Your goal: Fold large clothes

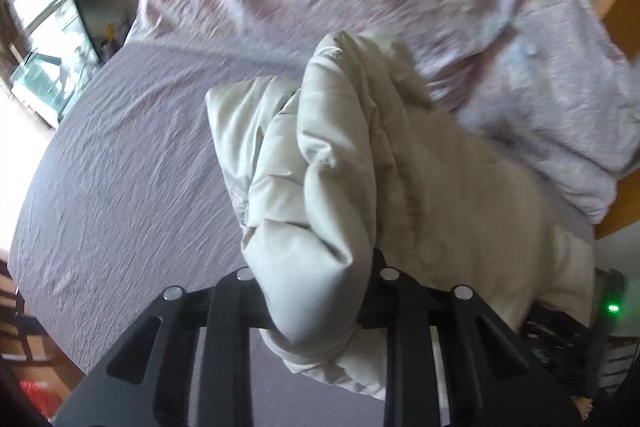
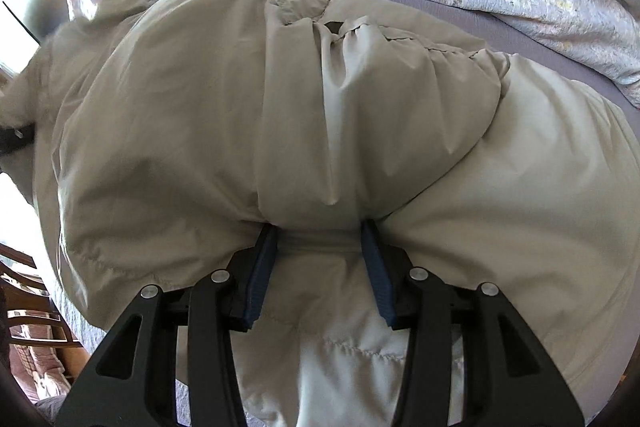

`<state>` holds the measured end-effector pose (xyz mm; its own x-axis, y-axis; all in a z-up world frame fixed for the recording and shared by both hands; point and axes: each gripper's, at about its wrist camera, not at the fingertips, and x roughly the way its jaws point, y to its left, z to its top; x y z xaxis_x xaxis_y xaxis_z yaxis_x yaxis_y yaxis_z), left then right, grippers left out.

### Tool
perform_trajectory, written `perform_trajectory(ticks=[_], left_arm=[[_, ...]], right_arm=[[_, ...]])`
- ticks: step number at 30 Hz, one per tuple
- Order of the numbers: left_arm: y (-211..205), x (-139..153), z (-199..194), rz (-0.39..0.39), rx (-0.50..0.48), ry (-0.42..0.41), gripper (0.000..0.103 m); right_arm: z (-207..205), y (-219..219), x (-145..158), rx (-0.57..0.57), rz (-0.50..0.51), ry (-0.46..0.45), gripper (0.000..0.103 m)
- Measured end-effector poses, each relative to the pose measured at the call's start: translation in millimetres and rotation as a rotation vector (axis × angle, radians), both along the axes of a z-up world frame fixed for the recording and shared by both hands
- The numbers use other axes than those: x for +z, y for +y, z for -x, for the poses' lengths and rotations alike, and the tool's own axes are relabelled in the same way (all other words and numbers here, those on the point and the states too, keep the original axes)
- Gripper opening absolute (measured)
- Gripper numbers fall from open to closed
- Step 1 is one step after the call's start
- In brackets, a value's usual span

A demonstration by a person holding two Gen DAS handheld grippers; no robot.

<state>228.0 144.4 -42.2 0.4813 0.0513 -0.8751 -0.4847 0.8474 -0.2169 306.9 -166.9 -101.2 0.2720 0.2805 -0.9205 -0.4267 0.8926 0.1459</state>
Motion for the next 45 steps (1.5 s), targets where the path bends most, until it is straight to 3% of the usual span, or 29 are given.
perform_trajectory(ticks=[5, 9, 18, 25, 33, 45], left_arm=[[-53.3, 46.3, -4.0, -0.043, -0.131, -0.113, 0.023], [-106.2, 67.3, -12.4, -0.087, -0.233, -0.153, 0.023], [-215.6, 83.6, -27.9, -0.151, -0.432, -0.178, 0.023], [-290.5, 78.2, -33.6, -0.163, -0.574, -0.172, 0.023], [-362.6, 59.3, -39.1, -0.159, -0.728, -0.130, 0.023], [-439.0, 18.1, -29.3, -0.152, -0.897, -0.043, 0.026]], right_arm=[[-0.6, -2.6, 4.6, 0.003, -0.009, 0.006, 0.046], [-3.5, -14.1, 13.3, -0.008, -0.041, 0.011, 0.046], [-19.5, -69.9, 58.3, -0.091, -0.132, -0.054, 0.046], [-17.0, -145.2, 68.7, -0.256, -0.139, -0.142, 0.046], [-6.8, -242.7, 55.3, -0.478, -0.162, -0.138, 0.046], [5.9, -326.7, 46.4, -0.653, -0.198, -0.129, 0.046]])
